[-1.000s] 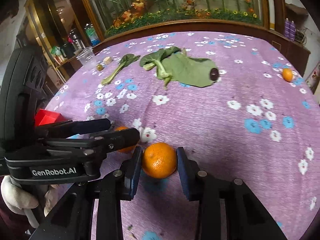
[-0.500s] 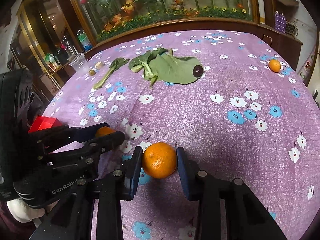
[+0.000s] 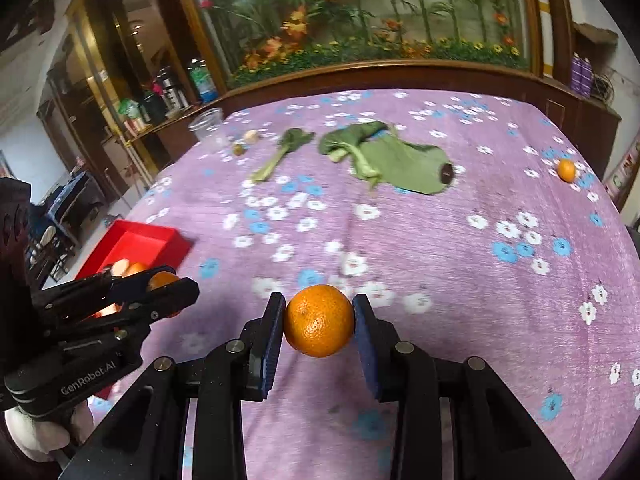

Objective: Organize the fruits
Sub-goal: 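Carry both oranges into the red tray and open both tools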

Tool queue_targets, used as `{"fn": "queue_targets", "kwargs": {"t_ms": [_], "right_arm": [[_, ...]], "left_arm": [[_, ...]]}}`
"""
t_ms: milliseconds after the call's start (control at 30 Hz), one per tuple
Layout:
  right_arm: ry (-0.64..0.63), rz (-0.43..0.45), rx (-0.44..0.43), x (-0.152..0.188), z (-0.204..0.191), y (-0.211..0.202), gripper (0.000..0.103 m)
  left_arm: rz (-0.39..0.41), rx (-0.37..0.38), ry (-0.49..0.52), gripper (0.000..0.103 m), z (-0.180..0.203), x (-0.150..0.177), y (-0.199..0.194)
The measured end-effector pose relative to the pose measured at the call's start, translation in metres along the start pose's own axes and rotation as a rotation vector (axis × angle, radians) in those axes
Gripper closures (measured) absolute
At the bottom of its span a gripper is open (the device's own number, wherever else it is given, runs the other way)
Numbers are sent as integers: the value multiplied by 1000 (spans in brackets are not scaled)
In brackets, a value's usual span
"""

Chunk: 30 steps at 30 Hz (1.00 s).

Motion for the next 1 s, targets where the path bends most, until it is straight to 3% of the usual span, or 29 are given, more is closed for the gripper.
{"fn": "queue_targets", "kwargs": {"t_ms": [500,700,1000], "right_arm": [[-182,-90,-208,9,-149,55,65],[-232,-118,-249,9,-189,80,65],[-258,-161,-238,11,-210,114,65]], "left_arm": [[66,-264,-226,72,-144,38,-38],[66,-296,-285,72,-180,45,-38],[52,-297,-332,72,-206,51,-30]]}}
Point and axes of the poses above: each gripper's, at about its wrist camera, not at the fingertips, and y roughly the way its jaws point, z to its right, x to its underside, the point moved 3 cm from there along y, roughly the way its jaws point, and after that the axes turned 9 degrees about -x, right-handed, at the moved point
